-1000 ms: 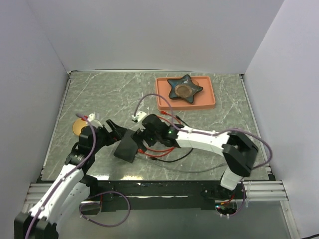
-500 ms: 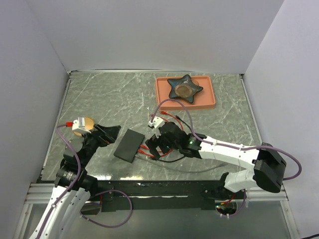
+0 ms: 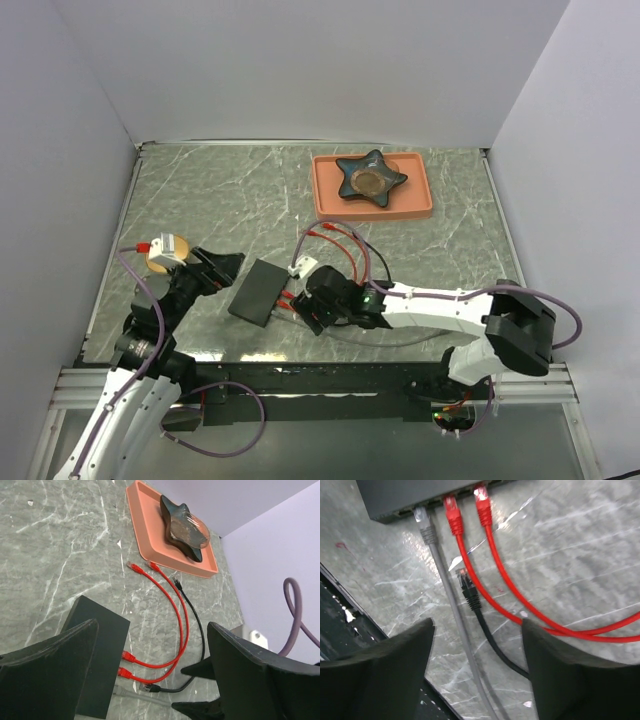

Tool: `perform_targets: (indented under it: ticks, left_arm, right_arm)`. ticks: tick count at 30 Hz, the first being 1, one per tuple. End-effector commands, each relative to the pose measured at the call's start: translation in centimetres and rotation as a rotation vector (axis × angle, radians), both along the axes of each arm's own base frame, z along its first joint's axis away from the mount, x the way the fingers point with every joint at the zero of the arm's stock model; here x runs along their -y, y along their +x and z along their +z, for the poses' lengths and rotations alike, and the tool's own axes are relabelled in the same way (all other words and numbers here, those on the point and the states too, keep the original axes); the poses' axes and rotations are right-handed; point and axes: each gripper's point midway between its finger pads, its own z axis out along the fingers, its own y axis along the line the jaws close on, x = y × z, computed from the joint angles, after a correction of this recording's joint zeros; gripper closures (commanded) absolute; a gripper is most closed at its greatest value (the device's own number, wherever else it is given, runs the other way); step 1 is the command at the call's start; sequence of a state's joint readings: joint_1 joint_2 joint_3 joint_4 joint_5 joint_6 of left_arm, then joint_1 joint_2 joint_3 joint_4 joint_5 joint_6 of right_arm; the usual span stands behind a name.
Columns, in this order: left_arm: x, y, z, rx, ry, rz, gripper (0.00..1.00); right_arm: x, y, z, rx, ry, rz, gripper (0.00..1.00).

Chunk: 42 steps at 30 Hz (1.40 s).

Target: Insert the plug into the switch port

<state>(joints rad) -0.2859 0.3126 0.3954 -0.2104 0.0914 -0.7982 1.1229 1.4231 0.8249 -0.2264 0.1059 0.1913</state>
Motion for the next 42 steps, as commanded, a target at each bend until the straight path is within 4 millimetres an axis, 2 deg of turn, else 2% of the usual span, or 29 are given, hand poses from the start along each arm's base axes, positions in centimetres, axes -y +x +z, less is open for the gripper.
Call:
perform_targets:
  ticks: [1, 8, 17, 19, 22, 23, 24, 27, 30, 31, 33, 34, 36, 37, 40, 42]
  left_arm:
    - [-0.1, 0.3, 1.5, 0.020, -0.018, 0.014, 0.04]
    - [0.3, 0.6, 0.6, -0.008, 0.000, -0.003, 0.04]
    - [-0.3, 0.7, 0.4, -0.008, 0.021, 0.022, 0.04]
    - [-0.1, 0.6, 0.4, -0.007, 0.021, 0.012, 0.04]
    - [-0.2, 0.7, 0.1, -0.014, 0.027, 0.017, 0.04]
    - [-0.3, 0.8, 0.0, -0.017, 0.029, 0.023, 0.04]
    - [-0.2, 0.8, 0.0, -0.014, 0.027, 0.019, 0.04]
    - [0.1, 0.7, 0.0, -0.017, 0.026, 0.003, 0.04]
    - [-0.2, 0.8, -0.1, -0.018, 0.030, 0.017, 0.04]
    - [-0.1, 0.8, 0.1, -0.011, 0.026, 0.016, 0.04]
    - [0.0, 0.7, -0.1, -0.016, 0.023, 0.007, 0.04]
    - [0.1, 0.7, -0.1, -0.020, 0.020, 0.003, 0.04]
    - [0.1, 0.8, -0.4, -0.023, 0.029, 0.002, 0.04]
    - [0.0, 0.8, -0.5, -0.028, 0.033, 0.007, 0.04]
    - [0.4, 0.9, -0.1, -0.010, 0.019, -0.010, 0.04]
    - [0.8, 0.8, 0.3, -0.001, 0.003, -0.033, 0.04]
  right_arm:
    - [0.0, -0.3, -1.2, 0.014, -0.041, -0.035, 0.31]
    - [0.1, 0.0, -2.9, 0.023, -0.097, -0.071, 0.55]
    - [0.1, 0.1, -4.8, 0.026, -0.180, -0.075, 0.61]
    - [0.1, 0.0, -5.1, 0.023, -0.190, -0.069, 0.65]
    - [-0.2, -0.3, -5.6, 0.007, -0.196, -0.053, 0.82]
    - [-0.2, -0.3, -5.7, 0.003, -0.204, -0.044, 0.96]
    - [-0.2, -0.3, -5.7, 0.003, -0.208, -0.041, 1.00]
    - [-0.7, -0.2, -4.6, 0.015, -0.187, -0.027, 1.00]
    - [-0.8, 0.2, -2.1, 0.064, -0.142, -0.011, 1.00]
    - [-0.8, 0.4, -0.4, 0.096, -0.114, 0.006, 1.00]
    - [-0.3, 0.7, 1.1, 0.133, -0.102, 0.002, 1.00]
    - [-0.1, 0.9, 2.7, 0.167, -0.075, 0.012, 1.00]
    - [0.4, 1.2, 4.2, 0.208, -0.060, 0.012, 1.00]
    - [0.7, 1.3, 5.6, 0.241, -0.037, 0.036, 1.00]
    - [1.1, 1.2, 8.1, 0.288, 0.013, 0.056, 1.00]
    - [1.2, 1.1, 9.1, 0.305, 0.037, 0.078, 1.00]
